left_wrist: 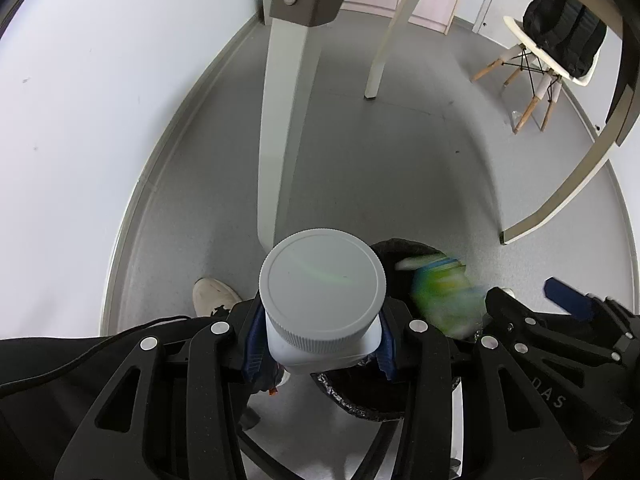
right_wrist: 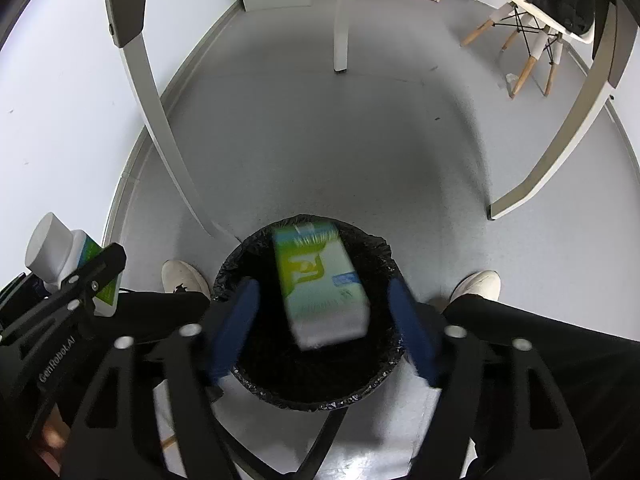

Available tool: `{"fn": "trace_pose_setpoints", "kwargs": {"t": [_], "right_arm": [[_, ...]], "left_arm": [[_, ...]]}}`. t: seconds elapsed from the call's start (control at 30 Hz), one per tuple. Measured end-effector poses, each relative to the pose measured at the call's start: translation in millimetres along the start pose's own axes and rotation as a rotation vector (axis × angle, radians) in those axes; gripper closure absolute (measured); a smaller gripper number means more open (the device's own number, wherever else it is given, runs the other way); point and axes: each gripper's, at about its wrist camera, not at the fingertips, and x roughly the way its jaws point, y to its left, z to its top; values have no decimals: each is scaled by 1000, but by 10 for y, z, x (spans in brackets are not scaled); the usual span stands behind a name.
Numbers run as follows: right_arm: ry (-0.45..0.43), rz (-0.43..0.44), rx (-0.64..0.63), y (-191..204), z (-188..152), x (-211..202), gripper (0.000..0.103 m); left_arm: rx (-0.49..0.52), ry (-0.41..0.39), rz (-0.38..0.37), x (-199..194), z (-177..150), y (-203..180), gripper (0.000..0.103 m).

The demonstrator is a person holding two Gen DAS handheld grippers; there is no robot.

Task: Collect trash
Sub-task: 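Open the right tool then the left tool to drop both items into the bin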

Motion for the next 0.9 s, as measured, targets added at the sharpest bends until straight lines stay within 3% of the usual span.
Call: {"fn": "trace_pose_setpoints", "kwargs": {"t": [0.23,0.37,0.47,0.7,0.9], "right_arm": [[-68,-45,-15,-208,26,-185,8],[-125,-57,48,-488,15,-331,8],[-199,-126,96,-678,-18,-463,8],[-217,-190,157,-1042,-126,-490,8],[-213,-144,207,-1176,-175,-486,8]], "left_arm": [[23,24,-44,67,-39,-166,59],[58,27,-62,60,-71,-321,59],[85,31,-77,70,-88,-476,59],[148,41,-105,93,-122,-819,60],[166,55,-128,123,-147,-931,62]]}}
